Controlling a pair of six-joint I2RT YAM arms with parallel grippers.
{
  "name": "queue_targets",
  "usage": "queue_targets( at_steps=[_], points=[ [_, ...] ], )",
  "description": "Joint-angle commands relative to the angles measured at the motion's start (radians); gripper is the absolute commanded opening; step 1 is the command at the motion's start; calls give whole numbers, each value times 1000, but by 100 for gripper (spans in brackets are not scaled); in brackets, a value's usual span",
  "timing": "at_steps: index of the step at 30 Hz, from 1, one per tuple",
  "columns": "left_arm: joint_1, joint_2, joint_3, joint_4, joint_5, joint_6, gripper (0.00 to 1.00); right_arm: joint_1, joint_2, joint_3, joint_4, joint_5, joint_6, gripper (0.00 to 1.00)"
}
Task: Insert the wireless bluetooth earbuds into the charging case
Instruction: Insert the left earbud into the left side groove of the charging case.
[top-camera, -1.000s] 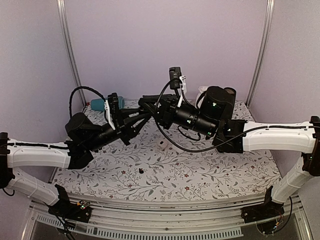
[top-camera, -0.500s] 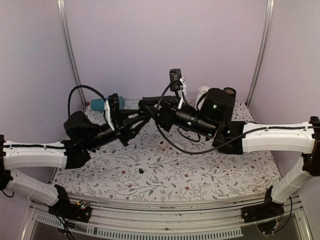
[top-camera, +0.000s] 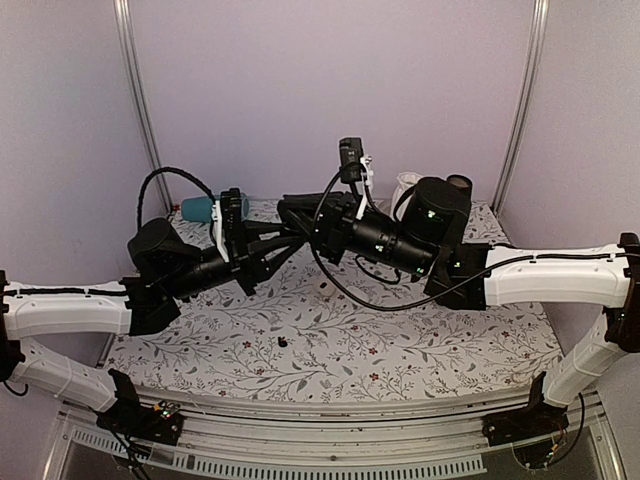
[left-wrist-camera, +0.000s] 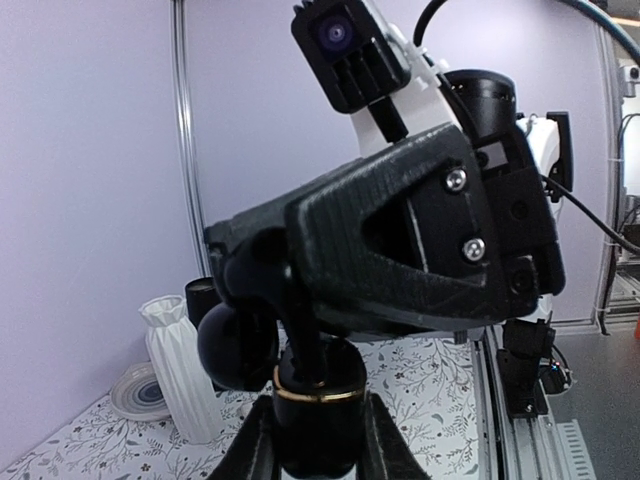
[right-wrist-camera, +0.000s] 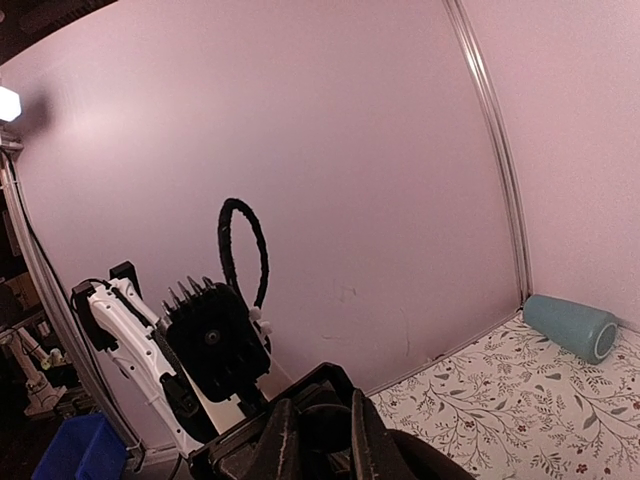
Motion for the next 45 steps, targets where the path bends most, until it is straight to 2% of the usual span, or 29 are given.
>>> queue_targets(
  at_steps=[1,11,22,45],
  points=[
    [-15,-16,44,57,54,-10,0,2,-8,-21,-34,13,-11,4],
    [-12,-31,33,132,38,-74,0,2,-11,-41,-32,30,-14,4],
    [-14,-15,55,149,121,-122,0,2,12,-23,-42,-10,-12,4],
    [-11,-16,51,181,7,-129,0,4,34,-23,-56,-95,18,4]
  ],
)
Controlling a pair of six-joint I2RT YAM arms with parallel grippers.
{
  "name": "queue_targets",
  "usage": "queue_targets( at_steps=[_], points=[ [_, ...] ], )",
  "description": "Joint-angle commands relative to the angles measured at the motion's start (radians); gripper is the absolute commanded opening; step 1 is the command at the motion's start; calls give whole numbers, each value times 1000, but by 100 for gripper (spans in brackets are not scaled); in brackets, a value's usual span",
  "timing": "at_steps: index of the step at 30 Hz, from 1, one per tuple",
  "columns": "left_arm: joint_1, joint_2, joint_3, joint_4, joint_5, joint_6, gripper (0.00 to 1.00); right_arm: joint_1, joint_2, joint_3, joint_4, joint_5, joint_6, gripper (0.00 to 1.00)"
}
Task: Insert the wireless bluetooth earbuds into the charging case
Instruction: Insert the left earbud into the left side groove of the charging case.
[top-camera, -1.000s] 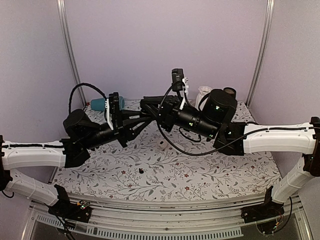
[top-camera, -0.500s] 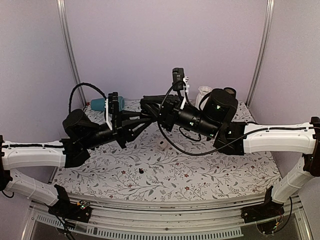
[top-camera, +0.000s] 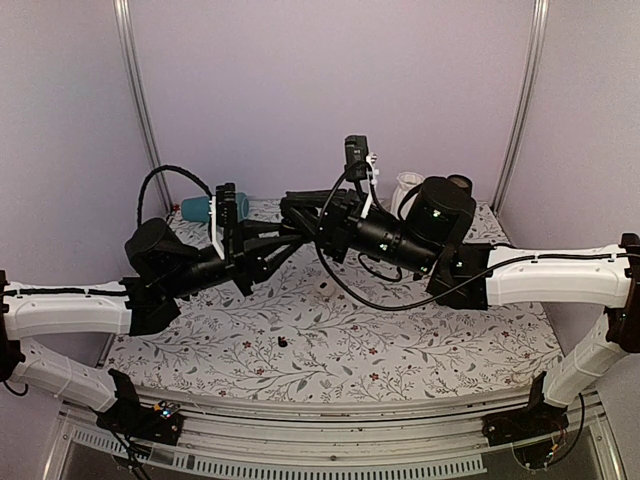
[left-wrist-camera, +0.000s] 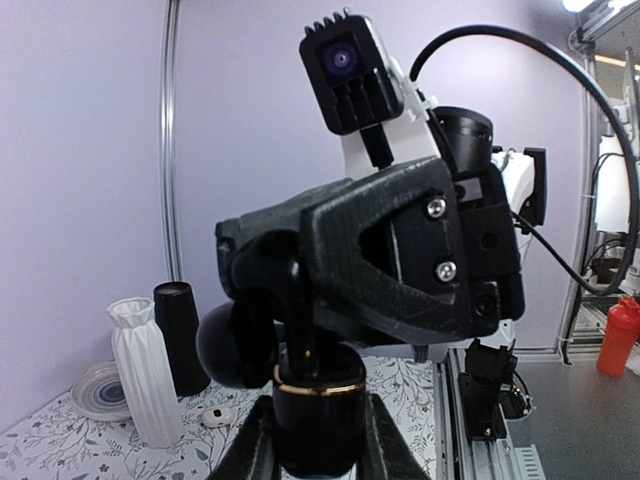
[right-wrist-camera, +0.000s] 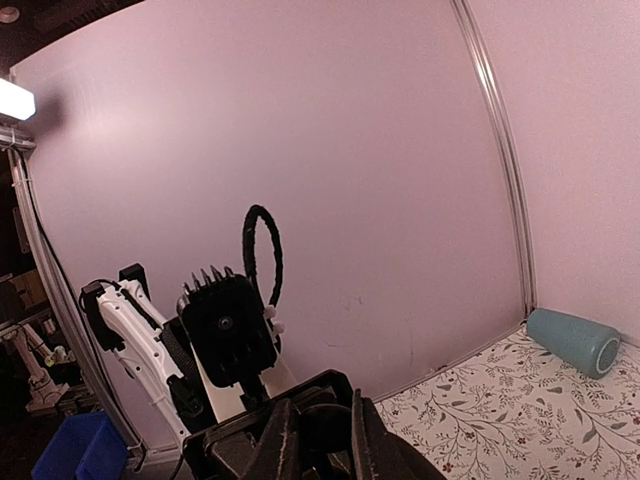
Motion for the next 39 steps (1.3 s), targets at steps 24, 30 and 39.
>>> queue_targets(
  at_steps=[24,30,39],
  points=[
    [-8,-21,58,128,-54,23,0,12,71,8,-112,-72,43,4],
    [-4,-34,44,153,-83,18,0,12,62,-3,-112,-48,45,4],
    [-4,-28,48,185,-56,11,0,11,81,5,-113,-52,69,5]
  ],
)
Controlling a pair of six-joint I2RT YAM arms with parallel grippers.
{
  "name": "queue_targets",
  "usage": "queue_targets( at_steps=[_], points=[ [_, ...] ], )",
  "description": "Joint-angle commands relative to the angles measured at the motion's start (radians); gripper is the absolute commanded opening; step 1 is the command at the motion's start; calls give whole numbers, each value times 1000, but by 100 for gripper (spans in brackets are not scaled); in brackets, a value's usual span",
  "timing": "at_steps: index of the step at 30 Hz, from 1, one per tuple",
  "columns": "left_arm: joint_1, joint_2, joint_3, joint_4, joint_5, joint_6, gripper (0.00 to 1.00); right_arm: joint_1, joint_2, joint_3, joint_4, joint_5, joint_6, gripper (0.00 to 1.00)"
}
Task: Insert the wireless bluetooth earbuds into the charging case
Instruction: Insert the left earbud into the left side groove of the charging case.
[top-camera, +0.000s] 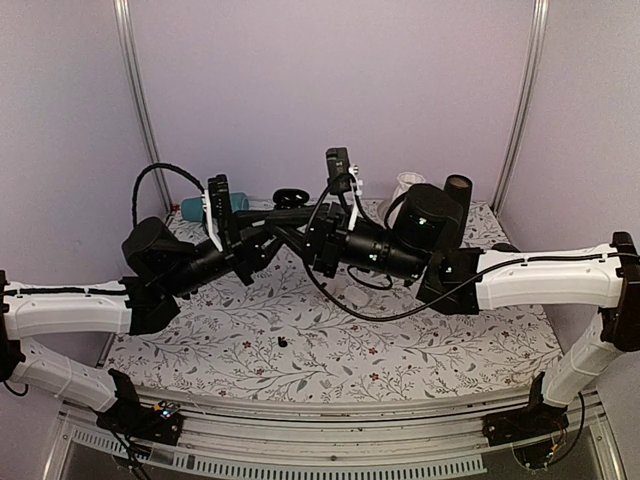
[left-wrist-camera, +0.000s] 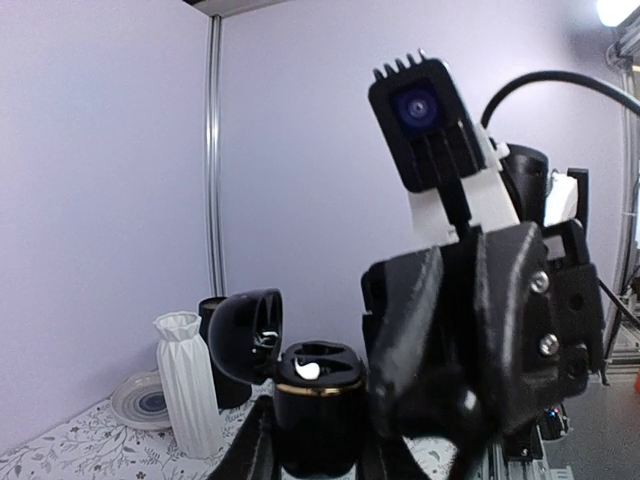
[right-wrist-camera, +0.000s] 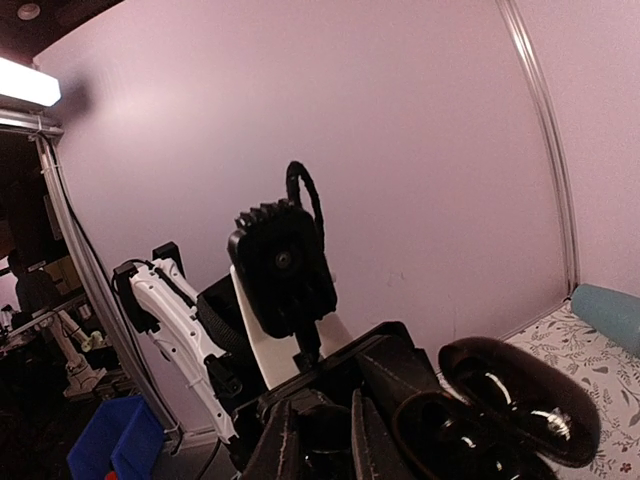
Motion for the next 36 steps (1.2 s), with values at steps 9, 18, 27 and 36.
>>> queue_targets(
  at_steps=[9,18,27,36],
  points=[
    [-11,-31,14,150,-58,26,0,4,9,-26,-115,71,48,4],
    [-32,-14,-56,222,-201,76,0,1,-58,13,-105,136,48,4],
    [-105,46,-75,309,-431,264,0,-2,-80,85,-83,221,54,4],
    [-201,168,-14,438,-642,441,0,-1,-32,150,-100,266,70,3]
  ],
)
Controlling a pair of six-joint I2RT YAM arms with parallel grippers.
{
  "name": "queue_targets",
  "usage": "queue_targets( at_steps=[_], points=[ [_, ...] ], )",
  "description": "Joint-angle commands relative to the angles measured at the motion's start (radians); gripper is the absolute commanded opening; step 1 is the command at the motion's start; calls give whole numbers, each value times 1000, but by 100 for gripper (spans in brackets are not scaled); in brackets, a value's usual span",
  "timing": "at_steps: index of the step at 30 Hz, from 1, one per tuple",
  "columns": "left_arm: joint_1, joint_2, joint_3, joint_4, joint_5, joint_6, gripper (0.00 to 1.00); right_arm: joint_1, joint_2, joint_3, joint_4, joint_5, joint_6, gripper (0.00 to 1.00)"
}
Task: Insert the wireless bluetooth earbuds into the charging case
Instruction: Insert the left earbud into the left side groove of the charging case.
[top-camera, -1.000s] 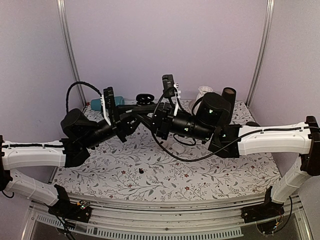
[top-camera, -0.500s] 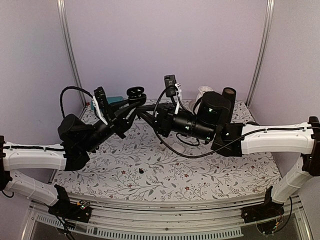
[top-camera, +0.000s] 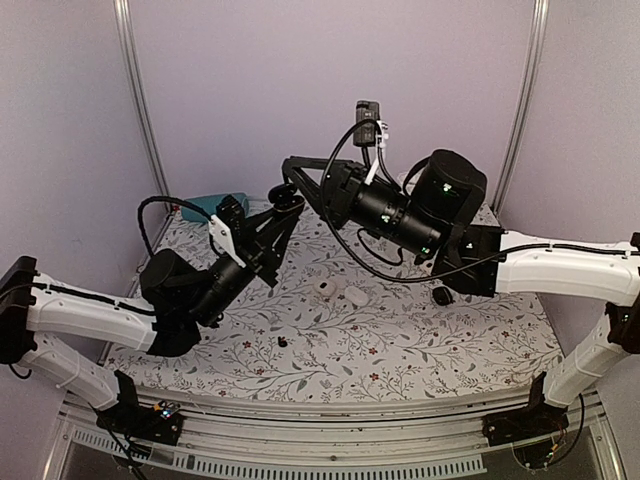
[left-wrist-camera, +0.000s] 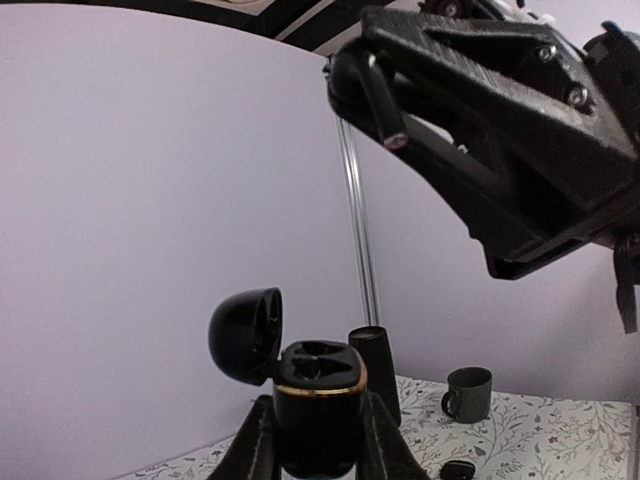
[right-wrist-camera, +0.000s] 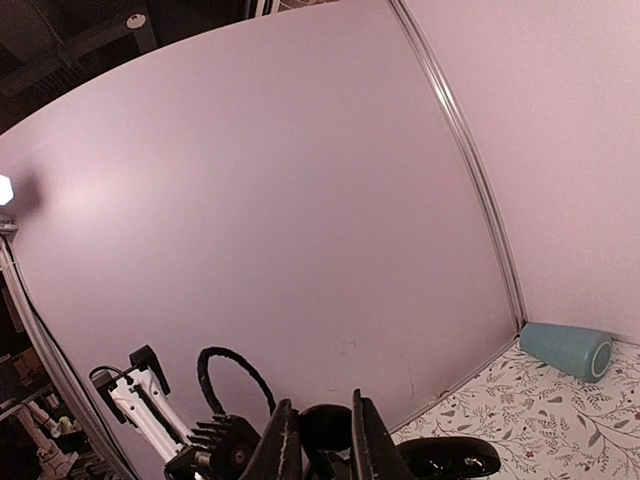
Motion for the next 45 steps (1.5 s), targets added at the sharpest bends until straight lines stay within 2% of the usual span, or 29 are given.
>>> queue_targets(
  at_steps=[1,8,25,45],
  points=[
    [-34,38,51,121,-121,110,0,-6,18,30,-11,68,37,3],
    [-68,77,95,143,-165,196,0,-5,30,19,-20,173,83,3],
    [-88,115,139,151,-222,226,0,0,64,21,-8,191,150,4],
    [-85,85,150,78,-196,224,0,0,71,-1,-59,79,116,4]
  ],
)
